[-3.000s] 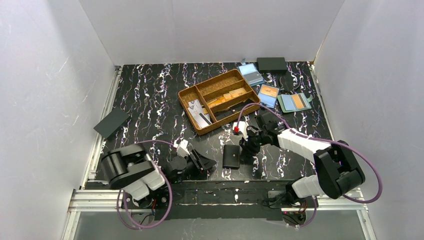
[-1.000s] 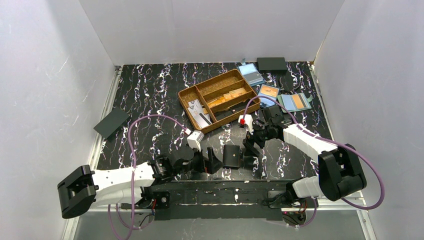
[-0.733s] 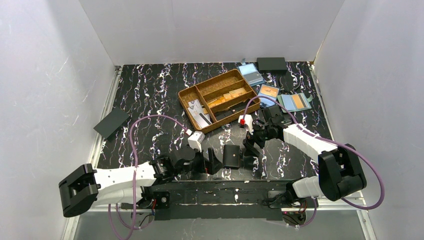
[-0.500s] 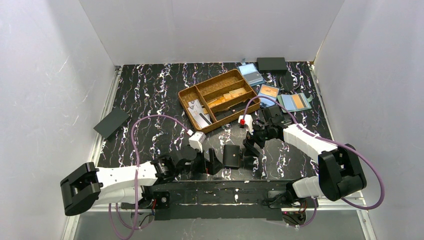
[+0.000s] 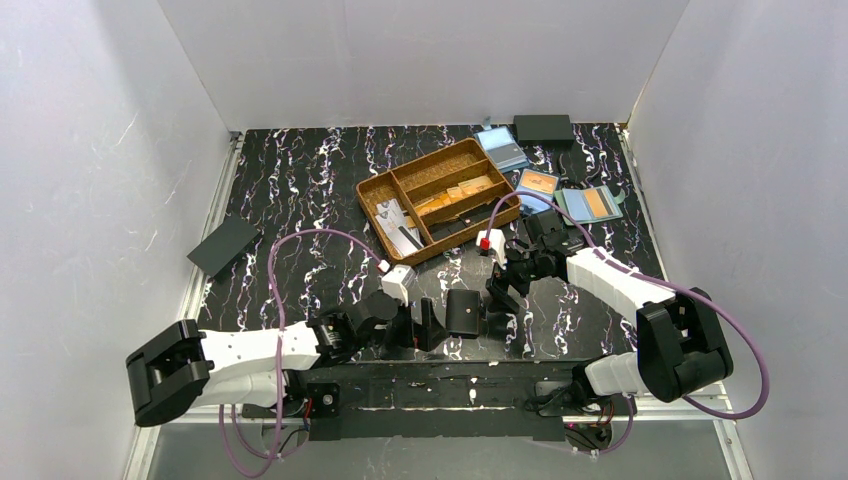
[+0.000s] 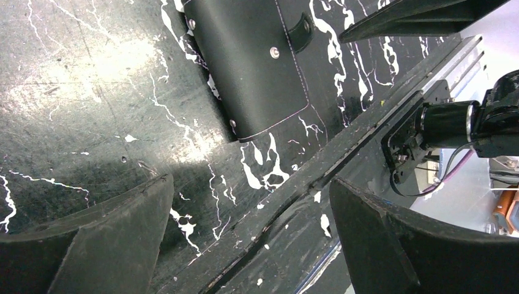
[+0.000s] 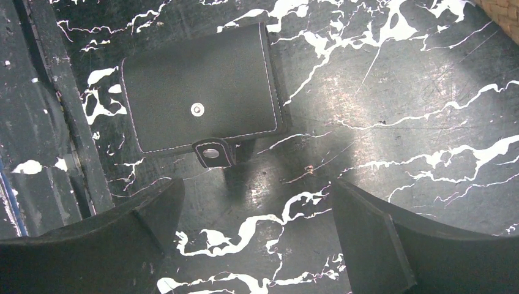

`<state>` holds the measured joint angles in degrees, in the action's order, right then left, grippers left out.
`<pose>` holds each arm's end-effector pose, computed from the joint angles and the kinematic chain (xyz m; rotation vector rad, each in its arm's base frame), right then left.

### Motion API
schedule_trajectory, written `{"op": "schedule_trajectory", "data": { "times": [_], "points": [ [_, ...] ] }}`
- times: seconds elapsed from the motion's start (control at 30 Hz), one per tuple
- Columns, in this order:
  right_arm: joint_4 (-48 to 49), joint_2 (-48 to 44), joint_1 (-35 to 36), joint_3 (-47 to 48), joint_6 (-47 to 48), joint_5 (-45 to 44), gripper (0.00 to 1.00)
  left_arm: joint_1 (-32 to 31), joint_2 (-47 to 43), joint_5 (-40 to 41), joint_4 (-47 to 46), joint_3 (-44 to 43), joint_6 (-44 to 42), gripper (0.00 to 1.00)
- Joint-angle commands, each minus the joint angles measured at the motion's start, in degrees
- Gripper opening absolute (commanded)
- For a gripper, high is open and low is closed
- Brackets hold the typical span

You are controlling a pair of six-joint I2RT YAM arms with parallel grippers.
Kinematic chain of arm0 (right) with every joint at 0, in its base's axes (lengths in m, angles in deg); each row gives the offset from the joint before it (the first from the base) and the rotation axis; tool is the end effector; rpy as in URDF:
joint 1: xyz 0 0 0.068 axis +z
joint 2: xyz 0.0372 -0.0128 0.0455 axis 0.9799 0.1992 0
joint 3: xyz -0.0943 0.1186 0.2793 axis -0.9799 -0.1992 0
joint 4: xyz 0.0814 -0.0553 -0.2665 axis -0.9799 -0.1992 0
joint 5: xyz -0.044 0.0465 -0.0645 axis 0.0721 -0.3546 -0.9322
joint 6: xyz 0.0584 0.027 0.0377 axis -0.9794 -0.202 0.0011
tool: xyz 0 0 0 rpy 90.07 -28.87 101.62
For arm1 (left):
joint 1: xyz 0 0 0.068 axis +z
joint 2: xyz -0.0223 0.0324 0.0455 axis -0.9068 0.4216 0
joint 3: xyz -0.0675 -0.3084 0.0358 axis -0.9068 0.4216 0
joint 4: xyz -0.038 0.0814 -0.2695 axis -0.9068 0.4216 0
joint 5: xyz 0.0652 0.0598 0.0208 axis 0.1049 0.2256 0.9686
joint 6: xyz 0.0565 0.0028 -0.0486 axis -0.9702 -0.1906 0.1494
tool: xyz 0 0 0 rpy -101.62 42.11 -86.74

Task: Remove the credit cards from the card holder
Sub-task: Open the card holder at the center of the board.

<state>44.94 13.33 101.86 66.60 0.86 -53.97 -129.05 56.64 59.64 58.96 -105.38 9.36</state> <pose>0.2333 0.1407 0.2048 -1.4845 1.9758 0.6896 0.1138 -0.2170 0.1995 0.2787 2.1577 -1.0638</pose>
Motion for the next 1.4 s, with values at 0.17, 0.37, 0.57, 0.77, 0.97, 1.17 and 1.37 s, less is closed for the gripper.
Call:
{"op": "schedule_trajectory", "data": {
  "times": [0.17,0.37,0.57,0.77,0.97,1.17,1.37],
  "points": [
    [-0.92,0.1,-0.24,2.59,0.96,1.58,0.98,-0.39,2.2,0.69,0.58,-1.86,-1.83,0.98],
    [-1.01,0.18,-0.23,2.68,1.07,1.59,0.98,-0.44,4.02,0.71,0.58,-2.67,-2.61,0.98],
    [-1.26,0.33,-0.24,2.77,1.33,1.63,0.98,-0.53,4.77,0.53,0.76,-4.69,-7.27,0.98],
    [-1.44,0.5,-0.24,2.77,1.5,1.67,0.98,-0.6,6.42,0.26,0.67,-5.72,-9.29,0.98],
    [-1.53,0.6,-0.24,2.84,1.58,1.59,0.98,-1.13,7.58,0.5,0.67,-6.34,-10.68,0.98],
    [-1.54,0.65,-0.25,2.85,1.59,1.59,0.98,-1.4,7.85,1.37,0.58,-6.86,-13.69,0.98],
    [-1.71,0.69,-0.24,2.93,1.68,1.67,0.98,-1.71,10.36,1.72,0.58,-8.36,-17.02,0.98]
  ]
}}
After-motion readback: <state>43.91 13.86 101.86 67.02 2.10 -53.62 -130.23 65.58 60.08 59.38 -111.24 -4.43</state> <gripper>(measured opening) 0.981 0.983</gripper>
